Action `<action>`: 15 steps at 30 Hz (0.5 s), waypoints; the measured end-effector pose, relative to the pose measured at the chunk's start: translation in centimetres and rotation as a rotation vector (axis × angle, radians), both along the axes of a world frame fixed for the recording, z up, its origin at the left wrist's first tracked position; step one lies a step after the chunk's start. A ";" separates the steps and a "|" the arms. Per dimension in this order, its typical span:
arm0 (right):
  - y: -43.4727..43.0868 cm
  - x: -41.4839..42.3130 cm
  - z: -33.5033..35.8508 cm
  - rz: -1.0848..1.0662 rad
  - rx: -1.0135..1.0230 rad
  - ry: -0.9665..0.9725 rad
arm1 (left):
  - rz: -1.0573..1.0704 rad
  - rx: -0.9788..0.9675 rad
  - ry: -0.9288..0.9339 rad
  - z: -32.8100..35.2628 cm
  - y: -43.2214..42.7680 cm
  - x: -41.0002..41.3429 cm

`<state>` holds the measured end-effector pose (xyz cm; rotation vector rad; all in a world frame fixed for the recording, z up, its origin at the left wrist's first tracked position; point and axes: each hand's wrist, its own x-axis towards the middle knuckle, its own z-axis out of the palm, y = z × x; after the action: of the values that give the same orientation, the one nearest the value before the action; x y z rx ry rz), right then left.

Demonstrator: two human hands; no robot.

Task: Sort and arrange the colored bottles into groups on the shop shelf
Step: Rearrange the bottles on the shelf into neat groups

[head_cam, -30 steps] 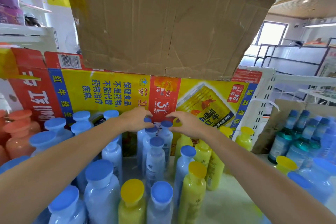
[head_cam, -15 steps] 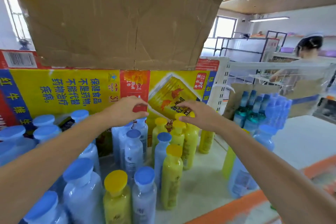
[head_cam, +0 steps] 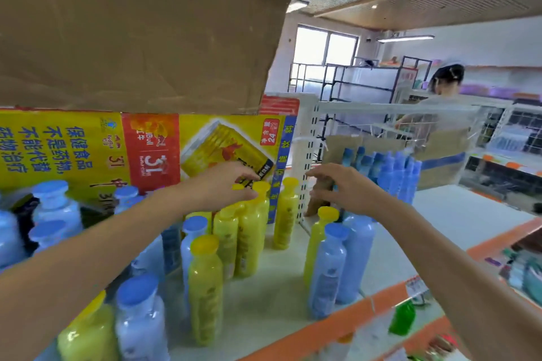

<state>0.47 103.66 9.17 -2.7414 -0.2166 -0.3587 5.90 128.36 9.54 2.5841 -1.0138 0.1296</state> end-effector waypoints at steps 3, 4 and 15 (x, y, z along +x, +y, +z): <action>-3.1 -0.9 -0.3 0.008 -0.020 0.014 | -0.039 -0.035 0.037 -1.0 -3.4 -1.1; -4.2 -1.2 -0.5 0.012 -0.040 0.009 | -0.046 -0.040 0.048 -1.4 -4.5 -1.5; -10.3 -1.6 -4.7 0.144 0.006 0.005 | 0.033 -0.067 0.080 -6.5 -14.1 -4.7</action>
<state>-1.12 93.40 4.44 -2.7008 -0.4086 -0.3122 1.16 114.30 3.04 2.5249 -0.9225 0.0668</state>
